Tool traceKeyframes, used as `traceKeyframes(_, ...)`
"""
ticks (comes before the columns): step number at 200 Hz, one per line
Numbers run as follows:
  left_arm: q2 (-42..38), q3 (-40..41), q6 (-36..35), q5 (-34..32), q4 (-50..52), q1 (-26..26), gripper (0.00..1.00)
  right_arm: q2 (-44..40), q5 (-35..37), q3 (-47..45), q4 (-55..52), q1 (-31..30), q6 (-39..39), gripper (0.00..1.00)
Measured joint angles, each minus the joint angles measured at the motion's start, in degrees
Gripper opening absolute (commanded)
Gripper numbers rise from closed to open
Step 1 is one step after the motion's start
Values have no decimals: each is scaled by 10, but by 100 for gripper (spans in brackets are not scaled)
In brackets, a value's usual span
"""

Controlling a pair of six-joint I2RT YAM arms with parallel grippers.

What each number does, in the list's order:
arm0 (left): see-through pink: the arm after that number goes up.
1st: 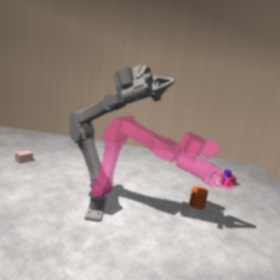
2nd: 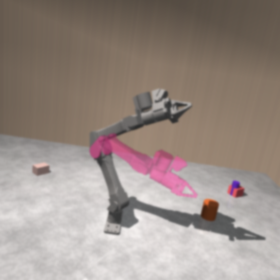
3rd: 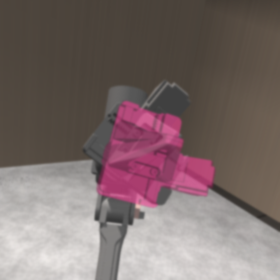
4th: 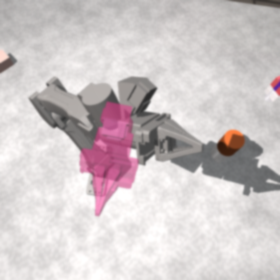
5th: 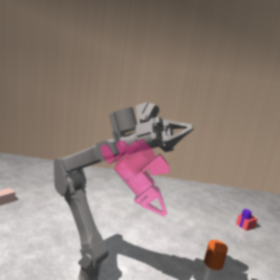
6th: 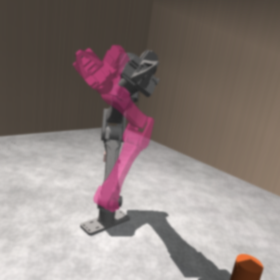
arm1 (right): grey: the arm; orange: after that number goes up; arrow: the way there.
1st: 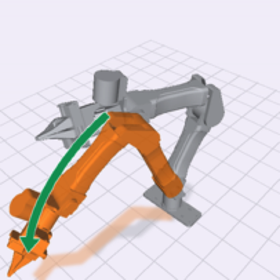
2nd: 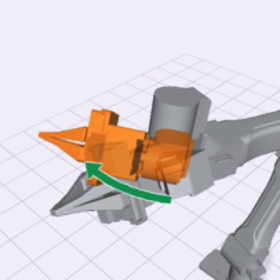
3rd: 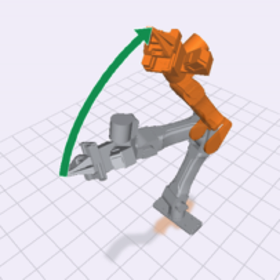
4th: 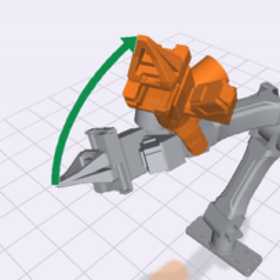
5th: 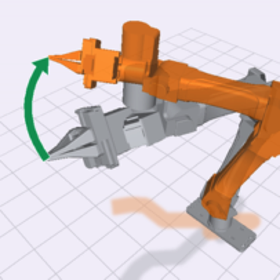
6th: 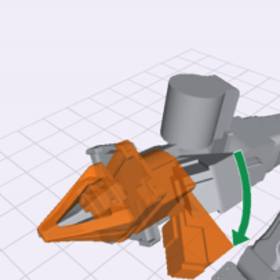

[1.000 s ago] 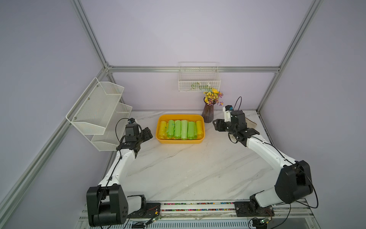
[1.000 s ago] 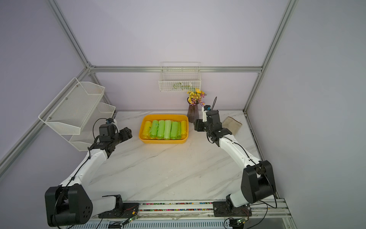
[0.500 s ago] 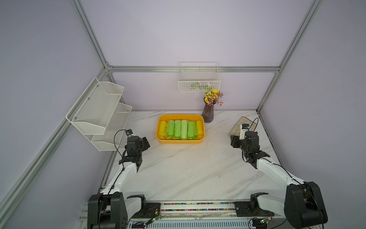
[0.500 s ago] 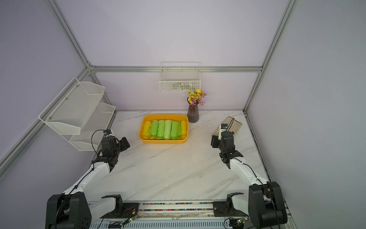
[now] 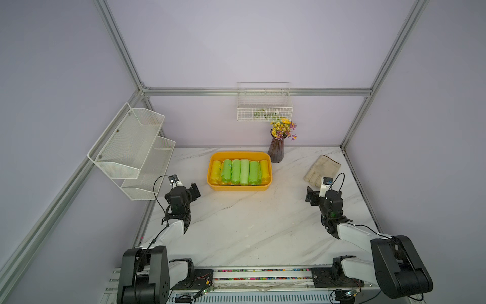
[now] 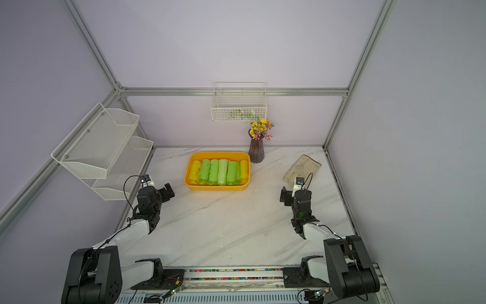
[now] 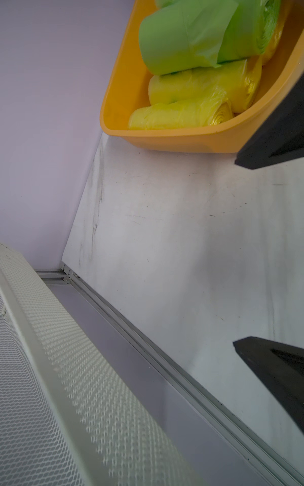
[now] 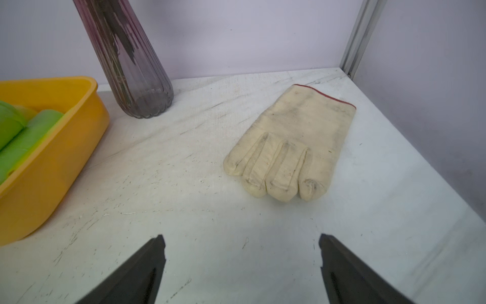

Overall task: Put the roll of trash bags into the storage box
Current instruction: Reset both arms

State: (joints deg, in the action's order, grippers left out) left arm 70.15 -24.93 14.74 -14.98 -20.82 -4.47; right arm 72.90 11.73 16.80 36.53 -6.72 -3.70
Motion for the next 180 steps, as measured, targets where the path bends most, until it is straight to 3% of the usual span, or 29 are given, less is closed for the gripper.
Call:
traceKeyframes(66,69,41,-31,16,-125,0,100,44,33,-10,145,8,10,99)
traceKeyframes(106,115,41,-55,15,-206,0,100,149,42,-13,264,22,-1,99)
traceKeyframes(148,136,42,-71,35,-234,0,100,166,43,-15,279,25,-7,99)
traceKeyframes(180,186,54,-89,45,-315,7,100,166,43,-15,296,25,-7,99)
